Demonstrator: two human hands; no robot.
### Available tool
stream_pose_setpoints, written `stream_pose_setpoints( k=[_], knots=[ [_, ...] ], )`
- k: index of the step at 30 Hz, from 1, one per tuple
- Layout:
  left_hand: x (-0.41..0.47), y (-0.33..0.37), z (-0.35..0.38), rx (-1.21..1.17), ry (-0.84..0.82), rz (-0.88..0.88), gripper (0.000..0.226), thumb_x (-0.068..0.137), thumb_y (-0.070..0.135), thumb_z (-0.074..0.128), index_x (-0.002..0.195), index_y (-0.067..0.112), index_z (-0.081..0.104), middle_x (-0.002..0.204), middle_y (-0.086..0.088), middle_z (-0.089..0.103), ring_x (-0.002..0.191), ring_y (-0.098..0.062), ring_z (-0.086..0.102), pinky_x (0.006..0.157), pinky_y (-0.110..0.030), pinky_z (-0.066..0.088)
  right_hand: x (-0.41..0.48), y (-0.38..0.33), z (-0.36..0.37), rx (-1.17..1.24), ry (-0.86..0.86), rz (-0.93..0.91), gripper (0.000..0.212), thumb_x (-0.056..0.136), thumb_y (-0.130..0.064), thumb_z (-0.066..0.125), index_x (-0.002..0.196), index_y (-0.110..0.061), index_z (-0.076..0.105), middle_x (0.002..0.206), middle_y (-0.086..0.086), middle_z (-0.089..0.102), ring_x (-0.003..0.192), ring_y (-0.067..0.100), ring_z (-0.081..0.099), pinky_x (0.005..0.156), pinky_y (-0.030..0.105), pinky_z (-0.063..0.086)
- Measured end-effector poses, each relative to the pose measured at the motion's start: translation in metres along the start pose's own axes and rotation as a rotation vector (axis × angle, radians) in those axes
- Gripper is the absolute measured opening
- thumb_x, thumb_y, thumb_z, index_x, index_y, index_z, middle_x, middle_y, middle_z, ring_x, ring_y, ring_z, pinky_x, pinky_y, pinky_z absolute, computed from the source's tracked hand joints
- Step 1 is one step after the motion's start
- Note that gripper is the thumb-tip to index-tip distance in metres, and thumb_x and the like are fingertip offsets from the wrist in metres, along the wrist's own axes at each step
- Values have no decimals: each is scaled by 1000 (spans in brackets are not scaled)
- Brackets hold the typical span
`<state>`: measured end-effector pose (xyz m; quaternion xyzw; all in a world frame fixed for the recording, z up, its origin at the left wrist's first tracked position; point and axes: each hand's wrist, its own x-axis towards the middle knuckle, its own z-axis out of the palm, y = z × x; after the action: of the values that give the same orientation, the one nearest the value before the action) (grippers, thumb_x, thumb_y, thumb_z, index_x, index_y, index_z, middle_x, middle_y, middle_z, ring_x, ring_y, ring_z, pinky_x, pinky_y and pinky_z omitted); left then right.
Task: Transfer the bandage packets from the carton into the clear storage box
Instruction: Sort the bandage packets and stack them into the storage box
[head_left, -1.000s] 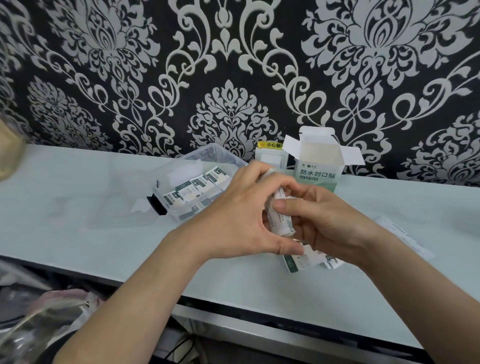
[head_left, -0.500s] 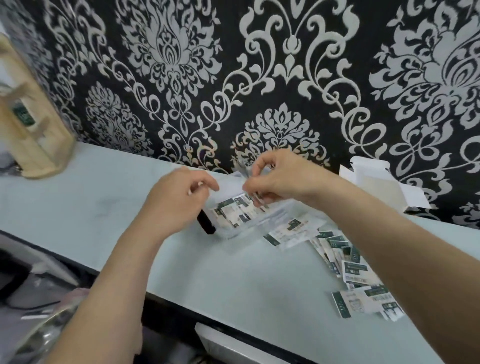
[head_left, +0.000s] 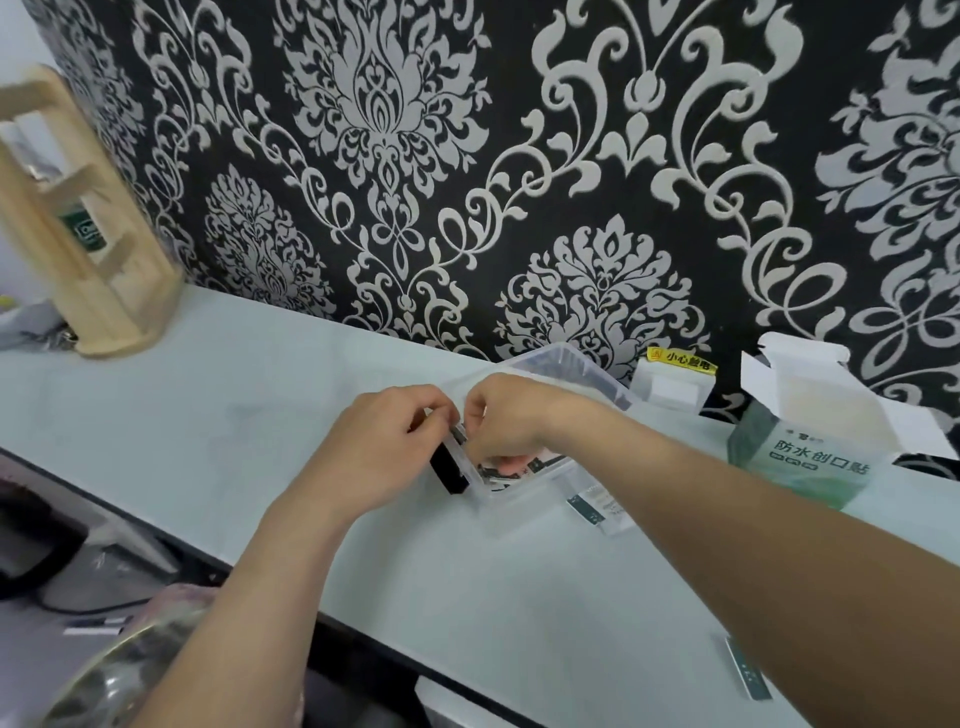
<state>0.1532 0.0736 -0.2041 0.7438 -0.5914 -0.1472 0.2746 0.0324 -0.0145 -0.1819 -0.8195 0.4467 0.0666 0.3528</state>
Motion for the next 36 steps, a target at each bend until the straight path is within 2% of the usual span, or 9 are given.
stream_pose_setpoints(
  k=[3,6,11,22,25,27,29,32,36],
  knots=[
    [0,0,-1,3,-8,12,22,95,24,49,89,33,68,60,6,59,63,-9,54,62,-29,42,-1,-1,-6,85,-41,22,26,84,-5,66,109,-1,63,86,10,61,79,27,67,86,38,58],
    [0,0,-1,7,-8,11,24,95,24,48,87,35,67,59,6,58,64,-11,55,62,-30,43,-1,1,-8,131,-43,7,15,88,-1,63,101,-5,62,84,7,57,77,25,65,84,38,59],
    [0,1,-1,91,42,40,22,95,28,47,94,33,68,76,5,59,76,-13,56,70,-33,45,6,1,-1,-24,72,-25,19,82,-3,70,101,-2,69,90,16,75,84,29,74,80,41,60],
    [-1,8,1,118,190,236,25,94,32,50,88,26,74,89,7,56,94,-12,45,79,-30,39,-2,0,-3,-115,212,-54,19,85,-21,68,95,-5,70,82,11,74,81,25,72,81,38,59],
    [-4,21,3,187,27,366,55,91,51,26,82,24,73,84,10,67,92,-10,54,94,-32,40,-14,9,-14,-12,271,-80,12,91,-6,57,88,-9,68,68,4,65,68,20,66,69,34,59],
    [-4,29,10,273,-111,391,71,91,54,9,86,25,73,85,6,70,95,-6,57,112,-31,24,-27,17,-21,0,289,-98,17,91,-4,54,88,-13,68,63,-3,59,56,10,56,51,23,47],
    [-2,33,16,342,-210,359,81,89,57,-2,92,24,72,92,4,71,103,-4,56,117,-31,7,-39,26,-23,-4,322,-111,19,90,-4,54,89,-16,69,69,-6,59,57,8,52,48,19,38],
    [0,33,22,433,-300,327,79,87,55,-1,99,20,69,88,1,68,104,-9,55,118,-38,3,-60,39,-24,60,379,-140,25,91,-4,51,83,-20,68,80,-3,68,71,22,65,63,36,55],
    [-1,38,22,465,-277,297,72,87,56,1,86,24,66,87,4,65,101,-10,54,115,-43,6,-98,61,-27,159,503,-169,33,93,-1,45,82,-21,69,83,-6,69,86,31,67,79,45,57]
  ],
)
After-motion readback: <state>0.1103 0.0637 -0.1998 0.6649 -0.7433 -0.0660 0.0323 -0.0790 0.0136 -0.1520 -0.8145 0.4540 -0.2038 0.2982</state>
